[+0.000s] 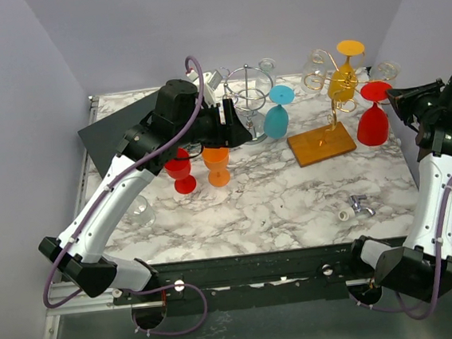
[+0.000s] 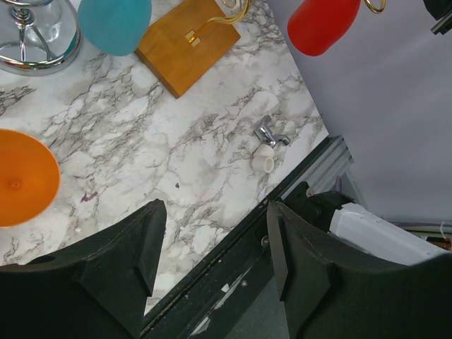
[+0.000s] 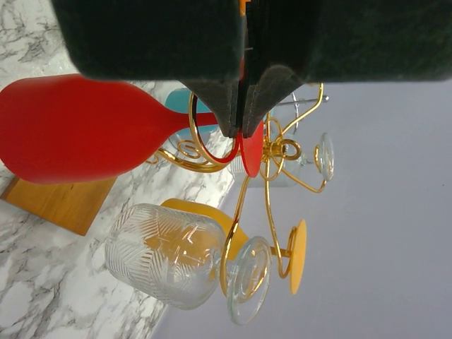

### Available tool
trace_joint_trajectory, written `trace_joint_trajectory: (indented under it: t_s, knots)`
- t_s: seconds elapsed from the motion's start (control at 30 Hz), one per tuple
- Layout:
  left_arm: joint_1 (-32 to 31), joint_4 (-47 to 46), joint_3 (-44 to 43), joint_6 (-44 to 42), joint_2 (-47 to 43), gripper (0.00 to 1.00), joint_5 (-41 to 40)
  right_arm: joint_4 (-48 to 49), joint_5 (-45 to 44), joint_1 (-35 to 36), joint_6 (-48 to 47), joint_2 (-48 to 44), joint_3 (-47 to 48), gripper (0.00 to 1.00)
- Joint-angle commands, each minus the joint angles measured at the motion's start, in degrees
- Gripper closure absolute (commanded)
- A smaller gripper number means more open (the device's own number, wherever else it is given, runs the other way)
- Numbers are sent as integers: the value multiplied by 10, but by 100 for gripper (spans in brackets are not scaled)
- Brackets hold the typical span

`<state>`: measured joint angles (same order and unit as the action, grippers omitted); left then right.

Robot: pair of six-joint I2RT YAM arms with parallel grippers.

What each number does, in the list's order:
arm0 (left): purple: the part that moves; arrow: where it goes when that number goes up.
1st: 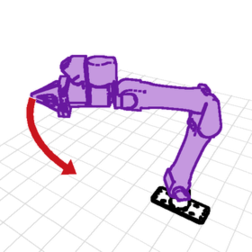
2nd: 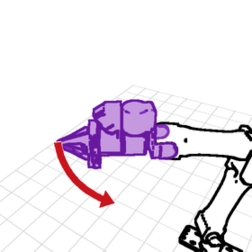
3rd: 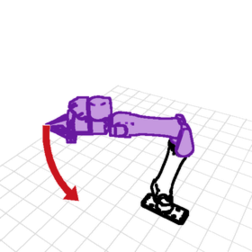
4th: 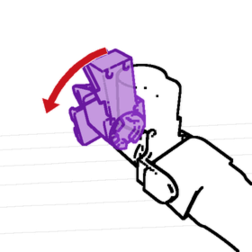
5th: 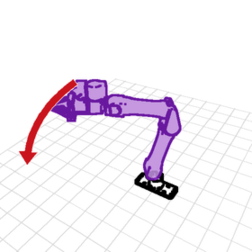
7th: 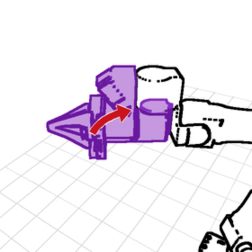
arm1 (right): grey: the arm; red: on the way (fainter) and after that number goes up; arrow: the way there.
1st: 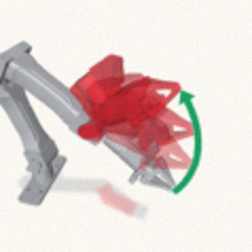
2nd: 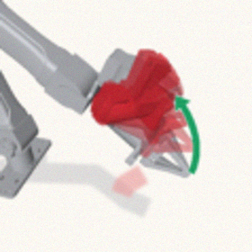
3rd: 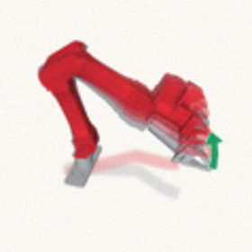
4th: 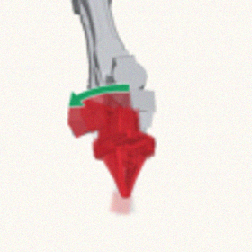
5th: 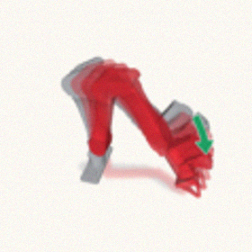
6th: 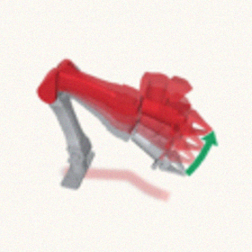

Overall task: Take the wine glass off the wine glass rack
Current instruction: Pick up the wine glass from the wine rack.

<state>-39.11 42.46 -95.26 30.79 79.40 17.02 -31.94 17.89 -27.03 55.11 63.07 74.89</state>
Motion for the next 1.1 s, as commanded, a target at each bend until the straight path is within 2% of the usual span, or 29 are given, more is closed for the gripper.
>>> trace_joint_trajectory:
  t_s: [0.0, 0.73, 1.07]
  knots:
    - [-2, -10, -21, -7, 7, 35, 5, 45, 1, -3, 15, -6, -8, 99]
    - [-3, -12, -24, -6, 17, 35, 1, 85, -69, -3, 30, -9, -12, 99]
    - [-2, -12, -28, -8, 23, 35, 1, 106, -75, -3, 36, -5, -23, 99]
